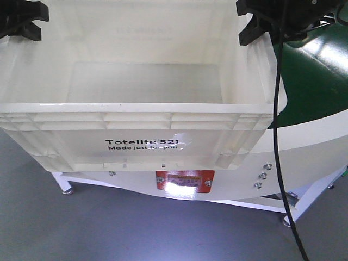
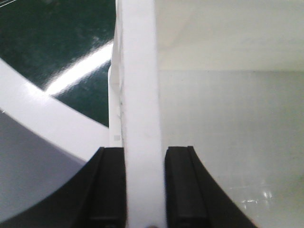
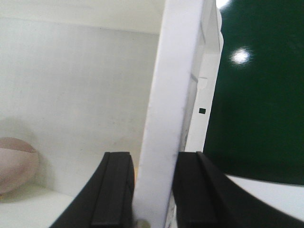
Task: Place moving items into box and shelve
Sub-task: 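Hold the crate with both grippers while the base backs away, then carry the crate with both grippers while the base turns and drives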
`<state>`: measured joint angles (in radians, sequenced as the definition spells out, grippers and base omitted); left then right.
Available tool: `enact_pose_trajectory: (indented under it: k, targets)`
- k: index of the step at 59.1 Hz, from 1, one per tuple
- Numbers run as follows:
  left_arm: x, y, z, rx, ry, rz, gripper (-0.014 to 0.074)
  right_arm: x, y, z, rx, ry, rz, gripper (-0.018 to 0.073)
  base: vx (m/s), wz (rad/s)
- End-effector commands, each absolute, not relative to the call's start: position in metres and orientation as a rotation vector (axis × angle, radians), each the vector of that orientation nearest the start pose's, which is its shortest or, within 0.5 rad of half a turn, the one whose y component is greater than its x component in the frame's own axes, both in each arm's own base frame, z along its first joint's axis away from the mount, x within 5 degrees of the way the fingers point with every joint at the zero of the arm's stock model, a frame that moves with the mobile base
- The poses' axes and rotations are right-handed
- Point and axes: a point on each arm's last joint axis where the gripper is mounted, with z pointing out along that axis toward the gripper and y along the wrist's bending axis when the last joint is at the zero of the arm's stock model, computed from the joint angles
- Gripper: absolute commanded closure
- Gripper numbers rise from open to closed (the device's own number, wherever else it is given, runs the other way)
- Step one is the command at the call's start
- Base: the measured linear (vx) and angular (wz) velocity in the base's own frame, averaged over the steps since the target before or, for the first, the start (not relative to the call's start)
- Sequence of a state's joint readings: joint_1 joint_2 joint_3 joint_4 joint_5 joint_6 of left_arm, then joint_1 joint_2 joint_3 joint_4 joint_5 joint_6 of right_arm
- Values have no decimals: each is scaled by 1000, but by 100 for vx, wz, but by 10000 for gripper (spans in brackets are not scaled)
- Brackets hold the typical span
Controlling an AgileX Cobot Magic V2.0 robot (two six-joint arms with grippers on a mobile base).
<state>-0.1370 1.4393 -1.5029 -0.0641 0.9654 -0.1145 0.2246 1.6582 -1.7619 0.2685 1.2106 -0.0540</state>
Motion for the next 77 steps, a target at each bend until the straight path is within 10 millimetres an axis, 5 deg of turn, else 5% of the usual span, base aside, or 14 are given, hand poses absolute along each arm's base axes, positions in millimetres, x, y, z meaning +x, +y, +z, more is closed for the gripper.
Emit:
enact_pose_trajectory:
  k: [1,77]
  targets:
    - [294,-65,443,-32,2154,-452,613,318,125,441,-329,2328,758,571,-17,40]
    - [294,-65,443,-32,2154,-450,613,318,125,441,-329,2328,758,571,-14,48]
